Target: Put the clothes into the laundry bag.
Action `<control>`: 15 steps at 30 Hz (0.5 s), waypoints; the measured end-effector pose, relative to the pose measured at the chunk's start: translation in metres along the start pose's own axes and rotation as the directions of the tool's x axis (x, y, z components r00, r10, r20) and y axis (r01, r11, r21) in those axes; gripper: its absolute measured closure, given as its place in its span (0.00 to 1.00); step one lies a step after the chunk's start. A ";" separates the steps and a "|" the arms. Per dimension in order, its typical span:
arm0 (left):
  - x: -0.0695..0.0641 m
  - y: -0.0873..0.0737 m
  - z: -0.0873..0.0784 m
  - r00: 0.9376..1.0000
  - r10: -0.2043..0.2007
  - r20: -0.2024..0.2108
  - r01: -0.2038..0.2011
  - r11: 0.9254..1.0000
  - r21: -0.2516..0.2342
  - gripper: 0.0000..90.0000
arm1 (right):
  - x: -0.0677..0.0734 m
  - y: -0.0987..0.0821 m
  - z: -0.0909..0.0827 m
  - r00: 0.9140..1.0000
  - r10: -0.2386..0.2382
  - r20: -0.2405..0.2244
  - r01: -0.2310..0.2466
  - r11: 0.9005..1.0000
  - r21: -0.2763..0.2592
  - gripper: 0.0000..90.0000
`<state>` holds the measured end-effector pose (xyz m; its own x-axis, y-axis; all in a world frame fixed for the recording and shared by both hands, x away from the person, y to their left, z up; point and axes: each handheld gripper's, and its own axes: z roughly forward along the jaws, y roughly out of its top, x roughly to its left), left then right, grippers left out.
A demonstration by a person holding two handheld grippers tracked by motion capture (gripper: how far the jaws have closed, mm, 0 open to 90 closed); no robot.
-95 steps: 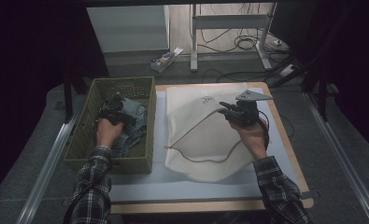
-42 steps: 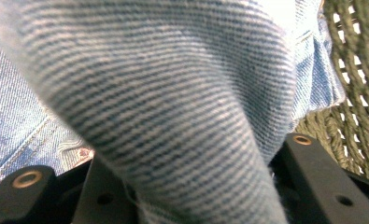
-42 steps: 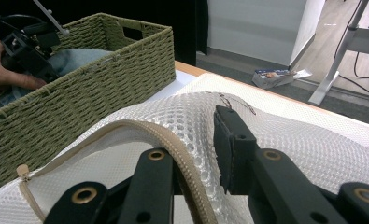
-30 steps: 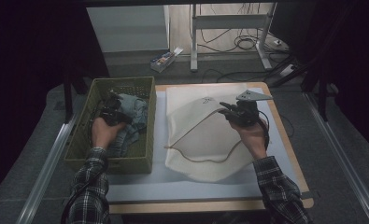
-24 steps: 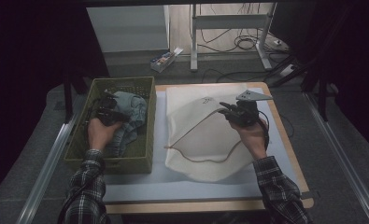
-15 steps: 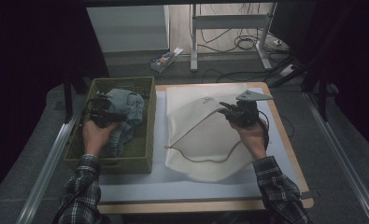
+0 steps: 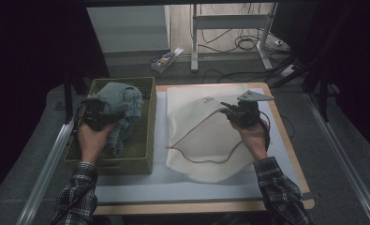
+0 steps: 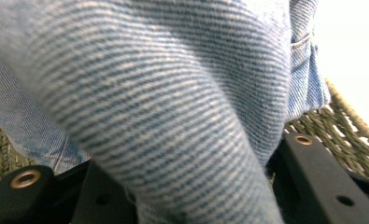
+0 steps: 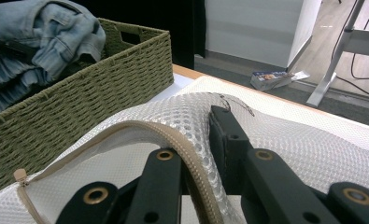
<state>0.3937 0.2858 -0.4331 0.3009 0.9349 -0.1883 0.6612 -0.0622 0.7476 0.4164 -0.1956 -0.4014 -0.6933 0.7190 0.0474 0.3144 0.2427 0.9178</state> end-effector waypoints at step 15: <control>-0.004 -0.012 -0.037 0.999 0.037 0.026 -0.032 0.986 -0.163 0.61 | 0.002 0.001 0.000 1.000 -0.009 0.015 0.009 1.000 -0.002 0.91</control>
<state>0.3591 0.2953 -0.4179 0.3430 0.9226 -0.1768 0.5303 -0.0348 0.8471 0.4155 -0.1937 -0.4010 -0.6863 0.7265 0.0334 0.3071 0.2479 0.9188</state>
